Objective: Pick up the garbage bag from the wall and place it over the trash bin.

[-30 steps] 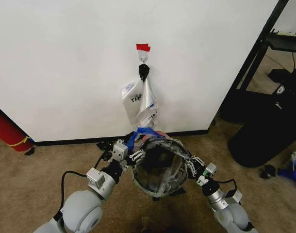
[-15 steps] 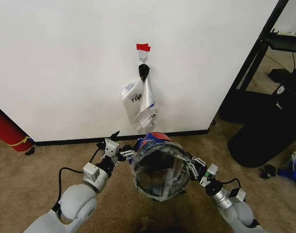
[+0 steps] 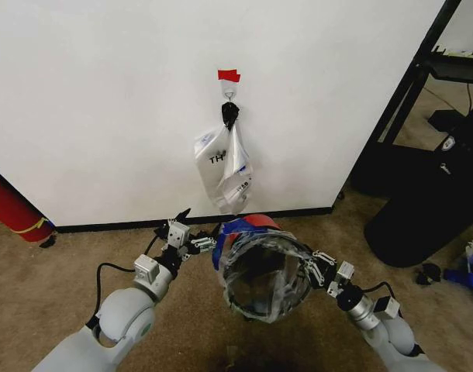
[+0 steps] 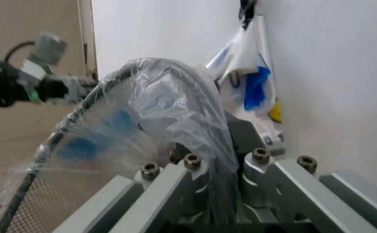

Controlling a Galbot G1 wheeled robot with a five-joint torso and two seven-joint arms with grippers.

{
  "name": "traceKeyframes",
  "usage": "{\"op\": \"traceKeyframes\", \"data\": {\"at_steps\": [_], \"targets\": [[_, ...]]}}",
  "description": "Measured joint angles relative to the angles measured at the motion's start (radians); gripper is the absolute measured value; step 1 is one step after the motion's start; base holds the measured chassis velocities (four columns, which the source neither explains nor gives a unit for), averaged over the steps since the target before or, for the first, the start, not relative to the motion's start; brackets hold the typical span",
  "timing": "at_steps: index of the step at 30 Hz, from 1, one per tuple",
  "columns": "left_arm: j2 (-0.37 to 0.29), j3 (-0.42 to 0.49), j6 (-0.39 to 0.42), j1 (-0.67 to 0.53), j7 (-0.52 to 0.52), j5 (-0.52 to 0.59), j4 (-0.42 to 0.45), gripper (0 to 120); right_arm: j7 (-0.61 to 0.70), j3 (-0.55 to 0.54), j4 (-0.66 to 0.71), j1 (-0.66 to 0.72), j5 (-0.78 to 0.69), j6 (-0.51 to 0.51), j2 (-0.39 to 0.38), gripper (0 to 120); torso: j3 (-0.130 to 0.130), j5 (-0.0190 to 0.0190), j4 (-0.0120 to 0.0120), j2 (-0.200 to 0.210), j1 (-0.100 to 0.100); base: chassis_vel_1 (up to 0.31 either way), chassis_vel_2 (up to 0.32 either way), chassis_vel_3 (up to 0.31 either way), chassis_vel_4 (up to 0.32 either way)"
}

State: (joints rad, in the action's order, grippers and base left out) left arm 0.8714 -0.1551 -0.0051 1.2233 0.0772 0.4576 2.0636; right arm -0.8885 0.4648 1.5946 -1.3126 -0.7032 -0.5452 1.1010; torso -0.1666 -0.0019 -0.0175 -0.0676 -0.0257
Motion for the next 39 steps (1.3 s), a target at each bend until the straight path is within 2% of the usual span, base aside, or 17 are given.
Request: {"op": "traceKeyframes", "data": {"at_steps": [7,11,18,29,33,34,39], "targets": [[-0.031,0.012,-0.048,0.034,-0.088,-0.002,0.027,100,-0.070,0.031,-0.028,0.027,-0.008,0.022,-0.007,1,0.000,0.0001,0.0001,0.000,0.000,0.000,0.000,0.000,0.000],[-0.028,0.035,-0.087,0.043,-0.150,-0.057,-0.007,100,-0.106,0.040,-0.020,0.023,-0.015,0.034,-0.007,1,0.000,0.0000,0.0000,0.000,0.000,0.000,0.000,0.000,0.000],[-0.022,0.044,-0.088,0.013,-0.151,-0.070,-0.065,100,-0.181,0.059,-0.002,0.000,0.003,0.040,-0.008,1,0.000,-0.0001,-0.0001,0.000,0.000,0.000,0.000,0.000,0.000],[-0.035,0.036,-0.114,-0.016,-0.176,-0.045,-0.131,100,-0.229,0.077,-0.010,0.002,0.020,0.049,-0.009,1,0.000,-0.0001,0.0000,0.000,0.000,0.000,0.000,0.000,0.000],[-0.028,0.038,-0.168,-0.033,-0.273,0.008,-0.190,100,-0.239,0.071,0.010,0.000,-0.045,0.088,-0.010,1,0.000,-0.0002,0.0001,0.000,0.000,0.000,0.000,0.000,0.000],[-0.028,0.038,-0.168,-0.033,-0.273,0.008,-0.190,100,-0.239,0.071,0.010,0.000,-0.045,0.088,-0.010,1,0.000,-0.0002,0.0001,0.000,0.000,0.000,0.000,0.000,0.000],[-0.016,0.033,-0.232,-0.036,-0.423,0.049,-0.218,100,-0.242,0.061,0.025,-0.008,-0.124,0.127,-0.011,1,0.000,0.0000,0.0000,0.000,0.000,0.000,0.000,0.000,0.000]]}}
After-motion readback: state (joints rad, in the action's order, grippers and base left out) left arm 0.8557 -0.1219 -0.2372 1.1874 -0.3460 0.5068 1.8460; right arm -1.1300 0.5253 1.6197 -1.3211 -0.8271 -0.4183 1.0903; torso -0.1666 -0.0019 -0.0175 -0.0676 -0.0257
